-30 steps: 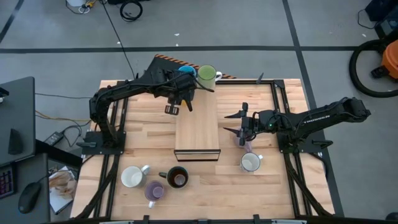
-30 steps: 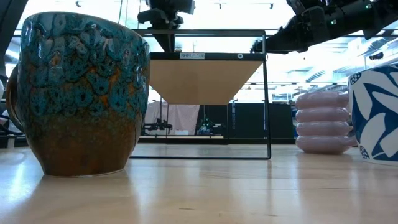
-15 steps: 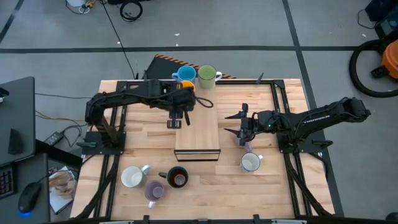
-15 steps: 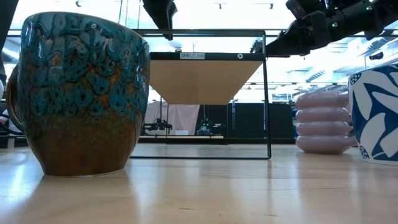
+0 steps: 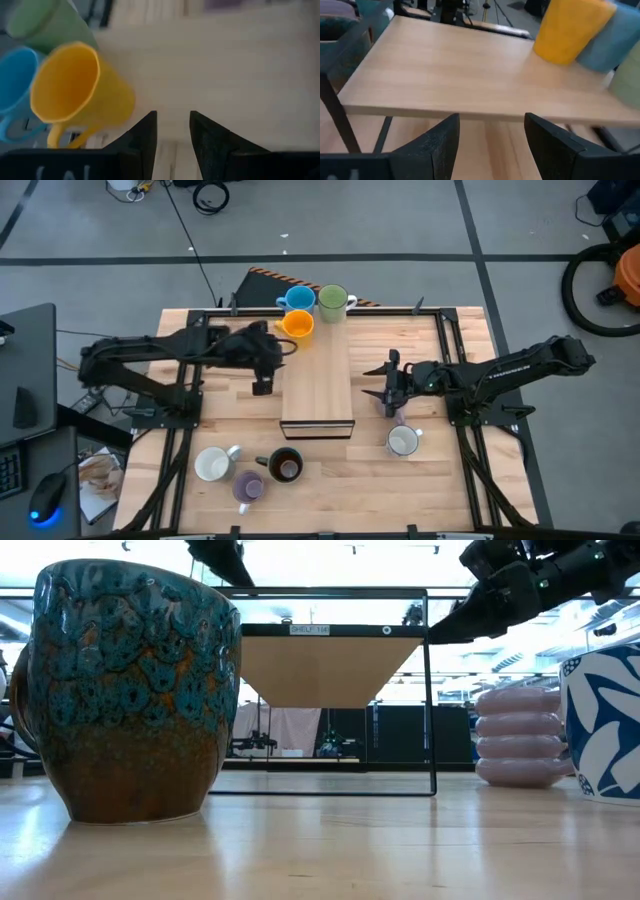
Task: Place coffee mugs
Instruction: Put the purple mug on the shelf
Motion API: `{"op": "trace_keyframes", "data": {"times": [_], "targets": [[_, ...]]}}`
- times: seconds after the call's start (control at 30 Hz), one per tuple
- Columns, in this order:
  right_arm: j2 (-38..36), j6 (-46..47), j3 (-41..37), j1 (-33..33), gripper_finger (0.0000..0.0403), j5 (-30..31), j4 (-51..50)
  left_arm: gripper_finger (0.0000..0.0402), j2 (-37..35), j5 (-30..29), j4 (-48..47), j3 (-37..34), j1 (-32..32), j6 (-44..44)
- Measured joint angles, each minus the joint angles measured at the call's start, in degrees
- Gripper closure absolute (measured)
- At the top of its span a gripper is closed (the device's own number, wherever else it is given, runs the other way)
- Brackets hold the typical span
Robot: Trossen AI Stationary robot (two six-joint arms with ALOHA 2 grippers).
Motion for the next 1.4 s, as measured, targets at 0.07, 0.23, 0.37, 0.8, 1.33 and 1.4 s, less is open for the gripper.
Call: {"op": "trace_keyframes", "data": {"times": [0.07, 0.23, 0.37, 0.8, 1.33, 1.4], "targets": [[0.2, 2.7, 0.0, -0.1, 0.0174, 0.3, 0.6, 0.0281, -2.8, 0.1, 4.3, -4.0, 0.0, -0.2], [0.1, 3.8, 2.8, -0.1, 0.0174, 1.6, -6.6, 0.0281, -6.5, 0.0, 10.3, -11.7, 0.0, -3.2], [1.0, 6.0, 9.5, -0.1, 0.0174, 3.2, -19.9, 0.0281, -7.7, 0.0, 13.8, -17.4, 0.0, -2.8], [9.3, 28.0, 29.0, 1.6, 0.0174, 3.0, -56.7, 0.0281, -12.8, 3.6, 36.6, -34.9, 0.1, 3.4], [24.3, 40.3, 41.8, 4.0, 0.0174, -1.8, -73.8, 0.0281, -23.1, 7.4, 61.5, -50.8, 1.4, 6.9], [26.0, 42.4, 43.5, 4.0, 0.0174, -2.3, -76.4, 0.0281, -23.4, 7.3, 65.6, -51.8, 1.5, 6.0]]}}
